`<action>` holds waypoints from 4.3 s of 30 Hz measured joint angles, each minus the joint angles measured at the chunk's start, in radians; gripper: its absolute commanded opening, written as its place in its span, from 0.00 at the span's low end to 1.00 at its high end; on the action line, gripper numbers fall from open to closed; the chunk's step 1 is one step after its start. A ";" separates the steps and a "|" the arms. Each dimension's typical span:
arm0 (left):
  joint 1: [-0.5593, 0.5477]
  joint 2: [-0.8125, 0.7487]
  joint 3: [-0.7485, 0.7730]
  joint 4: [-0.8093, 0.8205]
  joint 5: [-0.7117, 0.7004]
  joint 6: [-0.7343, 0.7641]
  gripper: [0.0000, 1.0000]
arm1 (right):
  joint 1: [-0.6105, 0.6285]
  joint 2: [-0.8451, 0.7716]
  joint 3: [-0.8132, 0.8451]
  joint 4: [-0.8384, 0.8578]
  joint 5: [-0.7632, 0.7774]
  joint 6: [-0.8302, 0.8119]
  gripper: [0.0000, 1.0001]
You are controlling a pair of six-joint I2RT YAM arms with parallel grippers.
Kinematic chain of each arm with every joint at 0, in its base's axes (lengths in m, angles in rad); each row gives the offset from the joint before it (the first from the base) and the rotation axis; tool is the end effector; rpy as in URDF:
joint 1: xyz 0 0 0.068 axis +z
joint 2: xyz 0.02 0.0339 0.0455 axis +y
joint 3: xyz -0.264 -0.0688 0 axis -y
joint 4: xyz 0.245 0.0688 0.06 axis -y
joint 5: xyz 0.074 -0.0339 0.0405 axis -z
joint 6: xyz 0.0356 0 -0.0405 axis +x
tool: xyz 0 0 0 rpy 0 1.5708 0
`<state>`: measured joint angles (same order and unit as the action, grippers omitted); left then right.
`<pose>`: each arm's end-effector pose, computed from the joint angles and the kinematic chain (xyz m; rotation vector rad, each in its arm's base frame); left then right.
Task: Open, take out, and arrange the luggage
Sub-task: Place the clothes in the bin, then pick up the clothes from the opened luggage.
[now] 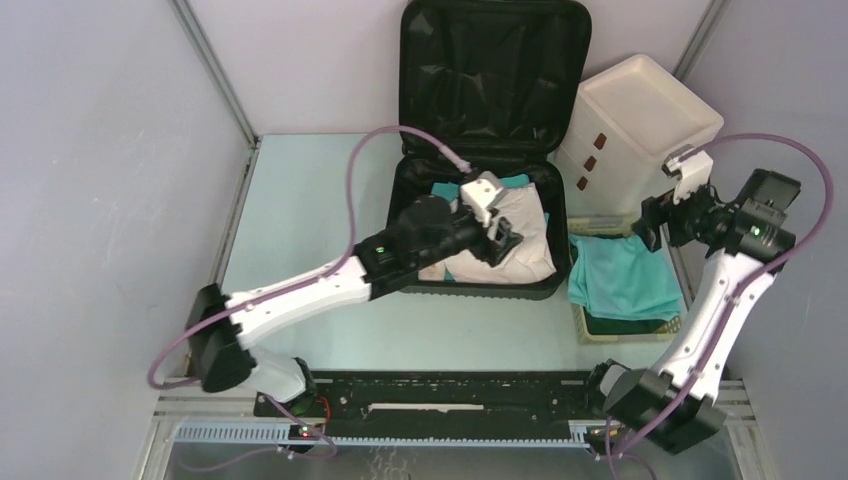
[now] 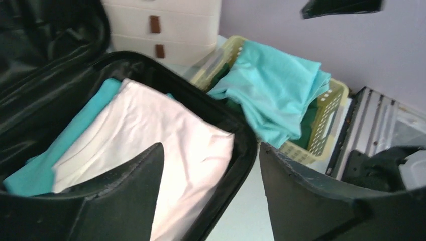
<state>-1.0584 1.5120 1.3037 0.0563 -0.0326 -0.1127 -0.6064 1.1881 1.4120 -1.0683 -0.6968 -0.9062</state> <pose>0.1799 -0.3175 0.3685 0.7956 1.6104 -0.8277 0.1891 -0.1033 0.3956 -0.6176 2.0921 0.0073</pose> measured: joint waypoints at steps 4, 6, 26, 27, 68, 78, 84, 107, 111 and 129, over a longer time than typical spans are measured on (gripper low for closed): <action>0.076 -0.181 -0.164 -0.003 0.020 0.041 0.80 | 0.006 -0.137 -0.045 -0.050 -0.209 0.004 0.83; 0.117 -0.255 -0.230 -0.019 0.027 0.051 0.88 | 0.011 -0.179 -0.071 -0.070 -0.308 0.005 0.83; 0.462 -0.725 -0.551 -0.130 0.045 -0.076 1.00 | -0.005 -0.361 -0.525 0.056 -0.766 0.058 1.00; 0.490 -0.716 -0.551 -0.130 0.066 -0.098 1.00 | -0.007 -0.368 -0.550 0.081 -0.769 0.074 1.00; 0.669 -0.270 -0.554 -0.024 0.283 -0.344 0.90 | 0.027 -0.345 -0.607 0.203 -0.619 0.127 1.00; 0.652 -0.027 -0.385 0.023 0.350 -0.422 0.77 | 0.027 -0.343 -0.615 0.206 -0.620 0.127 1.00; 0.584 0.075 -0.315 0.031 0.325 -0.439 0.77 | 0.028 -0.340 -0.615 0.206 -0.620 0.127 1.00; 0.469 -0.080 -0.324 -0.181 0.192 -0.243 0.77 | 0.127 -0.309 -0.615 0.266 -0.554 0.201 0.98; 0.469 -0.196 -0.346 -0.219 0.192 -0.216 0.79 | 0.319 -0.243 -0.564 0.314 -0.387 0.300 0.96; 0.523 -0.745 -0.496 -0.436 -0.021 0.053 1.00 | 0.759 0.220 -0.237 0.507 0.381 0.864 0.70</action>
<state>-0.5354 0.7673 0.8082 -0.3798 -0.0532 -0.0601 0.1524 1.4082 1.1748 -0.5613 -0.3157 -0.0425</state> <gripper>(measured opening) 0.996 0.870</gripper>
